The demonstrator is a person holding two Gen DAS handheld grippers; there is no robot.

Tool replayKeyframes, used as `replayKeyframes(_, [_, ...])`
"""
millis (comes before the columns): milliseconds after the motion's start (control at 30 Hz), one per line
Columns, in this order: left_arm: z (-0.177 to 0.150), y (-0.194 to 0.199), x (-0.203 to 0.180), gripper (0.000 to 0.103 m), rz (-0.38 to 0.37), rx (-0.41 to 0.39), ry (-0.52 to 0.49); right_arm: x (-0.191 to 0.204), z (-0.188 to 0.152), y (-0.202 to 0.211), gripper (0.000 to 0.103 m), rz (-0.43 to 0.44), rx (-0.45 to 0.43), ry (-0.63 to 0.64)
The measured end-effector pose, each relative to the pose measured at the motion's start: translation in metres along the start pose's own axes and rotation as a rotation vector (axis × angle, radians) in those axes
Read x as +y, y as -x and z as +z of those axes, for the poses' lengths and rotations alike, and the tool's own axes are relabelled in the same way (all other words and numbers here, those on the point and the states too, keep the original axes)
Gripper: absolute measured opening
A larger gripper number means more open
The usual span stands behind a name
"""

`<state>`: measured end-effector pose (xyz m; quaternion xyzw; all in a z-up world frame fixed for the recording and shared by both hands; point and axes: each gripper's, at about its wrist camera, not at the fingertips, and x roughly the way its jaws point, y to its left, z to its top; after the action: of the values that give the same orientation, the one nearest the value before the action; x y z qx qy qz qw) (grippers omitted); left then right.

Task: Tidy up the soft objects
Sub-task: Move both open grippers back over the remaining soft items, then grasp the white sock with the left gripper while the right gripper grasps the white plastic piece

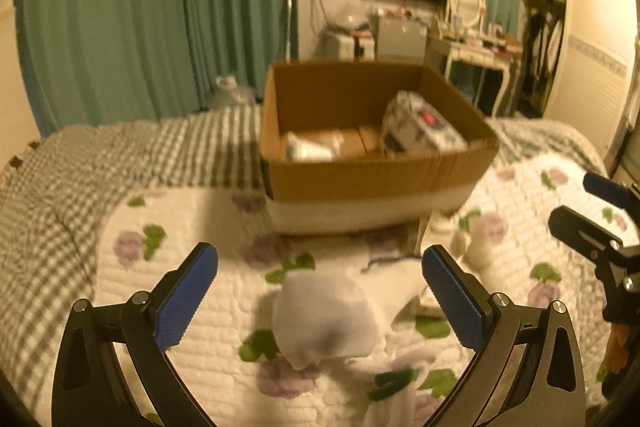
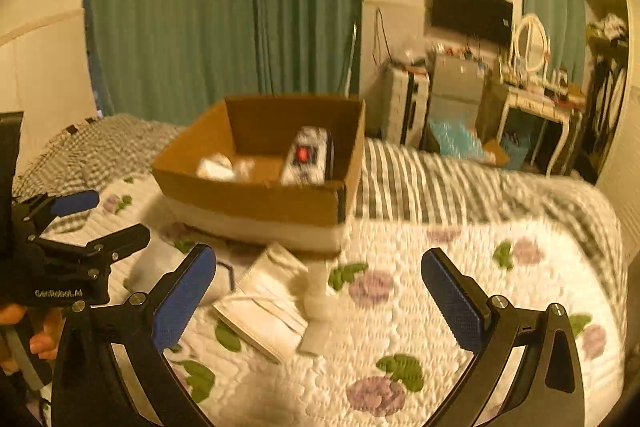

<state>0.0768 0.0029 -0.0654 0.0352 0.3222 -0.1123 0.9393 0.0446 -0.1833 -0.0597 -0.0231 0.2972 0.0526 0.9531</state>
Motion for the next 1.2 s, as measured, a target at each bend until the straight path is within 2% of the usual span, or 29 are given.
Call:
replayKeyframes(167, [-0.02, -0.026, -0.005, 0.103, -0.039, 0.1, -0.029, -0.003, -0.019, -0.032, 0.103, -0.054, 0.105, 0.021])
replayKeyframes(400, [-0.041, -0.055, -0.009, 0.103, -0.072, 0.209, -0.05, -0.012, -0.038, -0.069, 0.102, -0.047, 0.223, -0.011])
replayKeyframes(467, [-0.05, -0.068, -0.01, 0.103, -0.045, 0.227, -0.069, -0.011, -0.042, -0.078, 0.095, -0.047, 0.24, -0.02])
replayKeyframes(533, [-0.054, -0.076, -0.01, 0.103, -0.018, 0.23, -0.08, -0.012, -0.042, -0.083, 0.093, -0.043, 0.243, -0.027])
replayKeyframes(600, [-0.059, -0.089, -0.004, 0.103, -0.035, 0.261, -0.027, -0.012, -0.042, -0.087, 0.092, -0.045, 0.243, -0.02])
replayKeyframes(733, [-0.06, -0.087, -0.002, 0.102, -0.039, 0.238, -0.009, -0.011, -0.048, -0.102, 0.077, -0.063, 0.274, 0.002])
replayKeyframes(833, [-0.062, -0.082, -0.003, 0.078, -0.034, 0.222, -0.015, -0.014, -0.054, -0.113, 0.076, -0.054, 0.298, -0.012])
replayKeyframes(867, [-0.062, -0.08, -0.003, 0.076, -0.035, 0.213, -0.012, -0.015, -0.054, -0.114, 0.076, -0.051, 0.301, -0.013])
replayKeyframes(933, [-0.063, -0.075, -0.001, 0.065, -0.023, 0.199, -0.006, -0.014, -0.055, -0.115, 0.074, -0.047, 0.295, -0.011])
replayKeyframes(1000, [-0.064, -0.072, 0.0, 0.06, -0.034, 0.188, -0.005, -0.014, -0.055, -0.114, 0.062, -0.035, 0.291, -0.006])
replayKeyframes(1067, [-0.063, -0.072, 0.002, 0.055, -0.042, 0.184, -0.009, -0.011, -0.056, -0.114, 0.037, -0.017, 0.29, 0.013])
replayKeyframes(1100, [-0.063, -0.07, 0.002, 0.054, -0.042, 0.181, -0.008, -0.007, -0.057, -0.115, 0.028, -0.003, 0.29, 0.022])
replayKeyframes(1200, [-0.06, -0.066, 0.003, 0.053, -0.037, 0.175, -0.001, 0.004, -0.057, -0.11, 0.027, -0.021, 0.277, 0.072])
